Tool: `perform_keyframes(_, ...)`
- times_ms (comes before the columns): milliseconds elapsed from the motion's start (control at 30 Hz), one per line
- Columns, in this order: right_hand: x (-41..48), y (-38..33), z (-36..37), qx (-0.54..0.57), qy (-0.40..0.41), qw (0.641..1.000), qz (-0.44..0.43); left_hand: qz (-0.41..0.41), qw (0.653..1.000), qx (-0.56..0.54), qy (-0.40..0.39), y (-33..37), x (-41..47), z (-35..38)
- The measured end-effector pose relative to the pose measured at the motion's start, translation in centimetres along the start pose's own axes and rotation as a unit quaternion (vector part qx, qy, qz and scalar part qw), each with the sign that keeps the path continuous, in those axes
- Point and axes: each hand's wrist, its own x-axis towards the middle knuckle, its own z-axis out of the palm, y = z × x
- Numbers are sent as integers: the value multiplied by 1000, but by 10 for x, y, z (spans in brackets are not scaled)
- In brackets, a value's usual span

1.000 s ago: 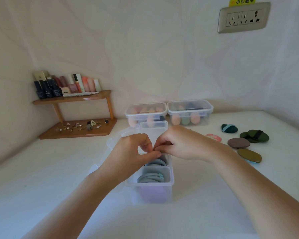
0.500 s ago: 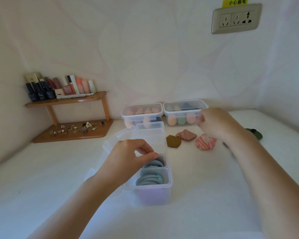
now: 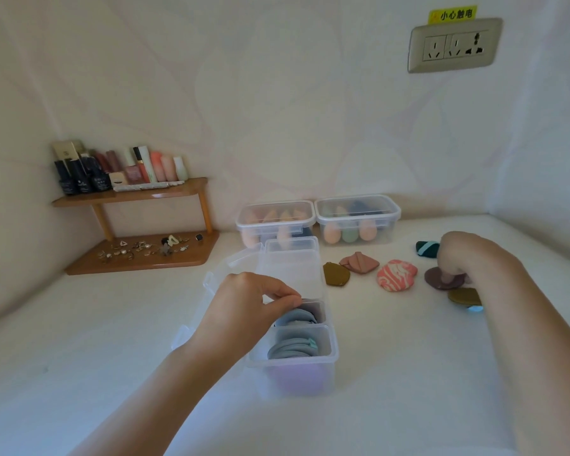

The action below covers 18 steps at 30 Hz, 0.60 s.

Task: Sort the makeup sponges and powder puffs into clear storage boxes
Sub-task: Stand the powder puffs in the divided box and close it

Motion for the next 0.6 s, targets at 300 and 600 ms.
perform_keyframes(300, 1, -4, 0, 107, 88, 990, -2, -29, 999, 14, -21, 7, -1, -1)
perform_keyframes(600, -19, -5, -13, 317, 260, 901, -141, -10, 999, 44, -17, 6, 1, -2)
